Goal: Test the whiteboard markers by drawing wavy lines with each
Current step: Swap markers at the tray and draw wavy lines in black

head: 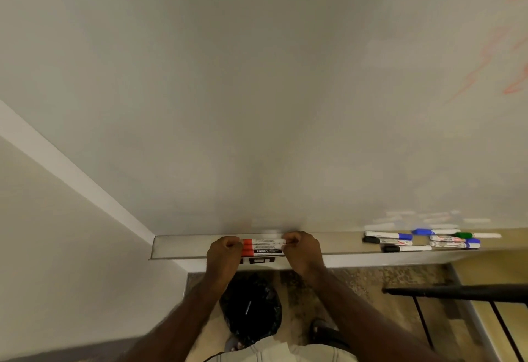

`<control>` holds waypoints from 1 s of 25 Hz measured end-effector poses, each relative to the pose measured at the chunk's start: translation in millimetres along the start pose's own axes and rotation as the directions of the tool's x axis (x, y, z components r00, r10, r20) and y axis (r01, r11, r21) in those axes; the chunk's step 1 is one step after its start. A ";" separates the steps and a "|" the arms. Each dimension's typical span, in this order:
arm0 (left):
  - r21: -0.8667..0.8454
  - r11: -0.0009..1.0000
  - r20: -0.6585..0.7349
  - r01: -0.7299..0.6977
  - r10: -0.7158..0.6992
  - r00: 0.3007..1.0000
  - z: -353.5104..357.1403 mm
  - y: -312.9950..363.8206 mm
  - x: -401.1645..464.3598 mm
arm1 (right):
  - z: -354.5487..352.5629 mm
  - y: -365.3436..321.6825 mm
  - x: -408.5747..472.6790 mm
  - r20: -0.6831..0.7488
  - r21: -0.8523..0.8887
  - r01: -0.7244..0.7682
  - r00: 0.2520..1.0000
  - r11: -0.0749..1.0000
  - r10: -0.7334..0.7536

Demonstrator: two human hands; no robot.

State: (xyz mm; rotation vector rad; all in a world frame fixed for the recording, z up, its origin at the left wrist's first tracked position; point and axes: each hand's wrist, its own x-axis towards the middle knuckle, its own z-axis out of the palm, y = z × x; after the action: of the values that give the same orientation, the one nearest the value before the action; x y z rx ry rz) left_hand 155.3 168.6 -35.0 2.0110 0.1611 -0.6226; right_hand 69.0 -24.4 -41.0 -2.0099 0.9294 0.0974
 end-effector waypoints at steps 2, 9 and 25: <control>0.017 1.000 -0.022 -0.014 0.015 1.000 -2.1 3.2 -2.3 | -1.7 -0.9 -1.2 0.007 0.004 0.002 1.000 1.000 -0.002; 0.057 0.987 -0.149 -0.151 0.158 0.976 0.6 1.5 -18.8 | -18.8 8.6 -5.4 0.013 0.087 0.044 0.999 0.995 -0.046; 0.162 0.811 0.308 -0.562 0.499 0.810 212.1 84.4 -77.8 | -204.2 139.8 -5.0 -0.264 0.112 0.006 0.964 0.994 0.024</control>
State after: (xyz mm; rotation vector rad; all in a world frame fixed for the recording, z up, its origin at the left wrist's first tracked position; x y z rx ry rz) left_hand 42.7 -43.4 -12.0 2.0562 -0.6565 -0.5372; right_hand -79.9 -220.2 -13.9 -1.9443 1.0859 -0.2199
